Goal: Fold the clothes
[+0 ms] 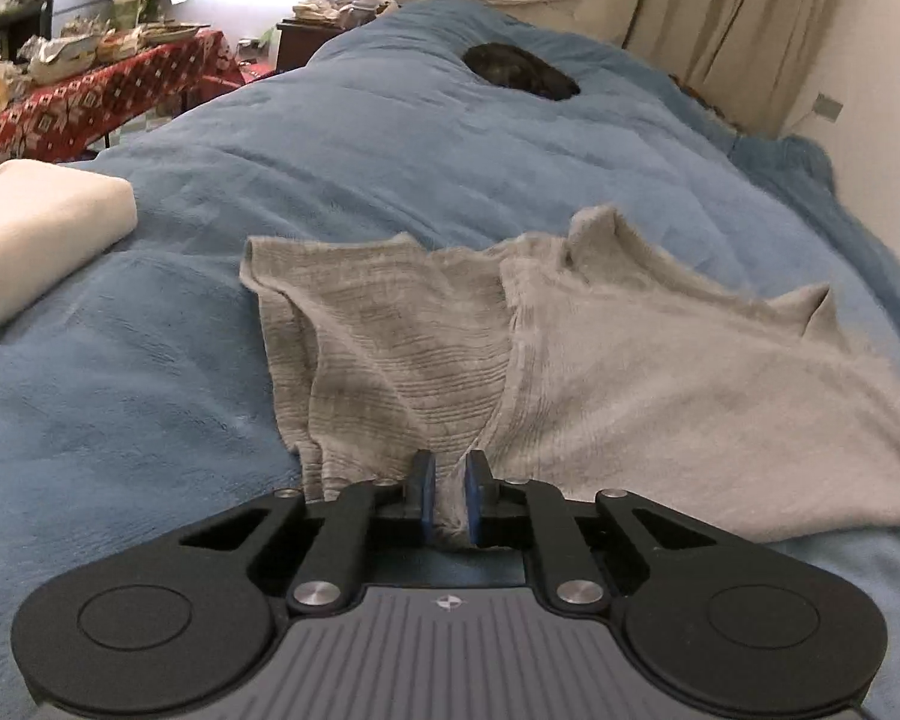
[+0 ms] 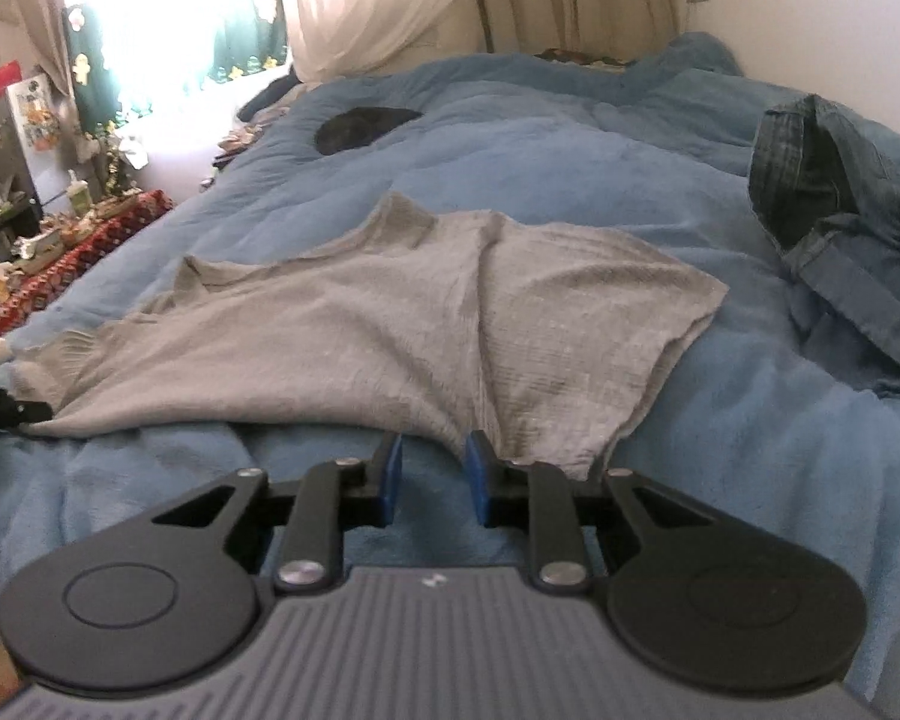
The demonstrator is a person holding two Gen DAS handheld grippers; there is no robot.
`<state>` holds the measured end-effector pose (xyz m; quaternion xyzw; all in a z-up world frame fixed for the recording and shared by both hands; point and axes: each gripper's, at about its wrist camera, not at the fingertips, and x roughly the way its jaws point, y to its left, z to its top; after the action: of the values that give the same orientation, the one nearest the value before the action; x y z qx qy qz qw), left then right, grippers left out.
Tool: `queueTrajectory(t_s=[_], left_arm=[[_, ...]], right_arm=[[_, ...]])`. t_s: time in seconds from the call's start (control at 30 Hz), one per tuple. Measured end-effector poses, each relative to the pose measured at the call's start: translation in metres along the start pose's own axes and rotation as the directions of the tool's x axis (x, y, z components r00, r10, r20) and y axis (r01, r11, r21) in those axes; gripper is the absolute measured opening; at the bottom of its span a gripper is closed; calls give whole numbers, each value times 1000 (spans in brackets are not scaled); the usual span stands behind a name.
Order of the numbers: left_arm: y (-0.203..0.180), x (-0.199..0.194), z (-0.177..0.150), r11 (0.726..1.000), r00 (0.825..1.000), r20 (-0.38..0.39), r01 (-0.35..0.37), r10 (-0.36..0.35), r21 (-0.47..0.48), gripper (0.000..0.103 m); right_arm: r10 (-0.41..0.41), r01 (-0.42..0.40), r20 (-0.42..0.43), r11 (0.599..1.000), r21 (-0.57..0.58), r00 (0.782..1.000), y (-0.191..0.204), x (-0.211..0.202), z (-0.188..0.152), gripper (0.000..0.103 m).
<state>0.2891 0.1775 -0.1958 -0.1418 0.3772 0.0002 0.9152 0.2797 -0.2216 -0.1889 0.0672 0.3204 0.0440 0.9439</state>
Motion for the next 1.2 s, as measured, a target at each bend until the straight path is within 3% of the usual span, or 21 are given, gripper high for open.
queueTrajectory(t_s=[0.07, 0.17, 0.2, 0.23, 0.3, 0.37, 0.47, 0.67, 0.7, 0.73, 0.77, 0.93, 1.1, 1.13, 1.2], left_arm=[[1, -8, 5, 999, 1000, 5, 24, -24, -23, 11], [-15, -11, 27, 998, 998, 27, 63, -64, 13, 12], [-19, -7, 34, 997, 997, 24, 71, -72, 26, 20], [-24, 1, 43, 996, 997, 12, 75, -76, 44, 35], [-33, 22, 60, 995, 999, 0, 44, -44, 87, 45], [-39, 47, 72, 992, 1000, -25, -5, 8, 126, 44], [-41, 79, 83, 990, 996, -84, -16, 28, 143, 43], [-46, 89, 79, 985, 997, -66, -20, 32, 172, 43], [-46, 91, 79, 984, 998, -63, -21, 32, 177, 29], [-47, 92, 78, 983, 998, -59, -22, 33, 182, 6], [-48, 94, 77, 982, 998, -55, -22, 33, 187, 6], [-51, 104, 72, 970, 996, -48, -56, 69, 235, 5], [-55, 116, 67, 947, 990, -48, -111, 131, 301, 12], [-55, 119, 66, 941, 989, -47, -122, 144, 314, 12], [-57, 116, 68, 938, 989, -37, -124, 144, 323, 16]], right_arm=[[24, -24, 9, 1000, 11, 1000, 0, -6, 10, 27], [48, -48, 34, 999, 21, 998, -2, -8, 34, 30], [36, -36, 38, 999, 8, 999, -3, -5, 43, 31], [22, -22, 39, 1000, -5, 999, -3, 0, 52, 31], [-19, 20, 29, 999, -31, 999, -6, 17, 71, 31], [-45, 46, 15, 998, -43, 999, -10, 41, 88, 31], [-74, 73, -17, 996, -45, 997, -16, 73, 106, 31], [-89, 86, -87, 996, -32, 992, -25, 126, 121, 31], [-88, 85, -84, 996, -40, 993, -24, 129, 120, 21], [-88, 84, -81, 995, -51, 993, -21, 131, 119, 11], [-91, 86, -73, 994, -69, 993, -18, 131, 118, 1], [-126, 131, 42, 982, -138, 991, -6, 116, 114, 1], [-171, 164, -47, 979, -124, 984, -15, 140, 107, 5], [-170, 164, -43, 980, -110, 985, -16, 139, 107, 8], [-169, 166, -31, 983, -83, 985, -20, 135, 106, 27]])
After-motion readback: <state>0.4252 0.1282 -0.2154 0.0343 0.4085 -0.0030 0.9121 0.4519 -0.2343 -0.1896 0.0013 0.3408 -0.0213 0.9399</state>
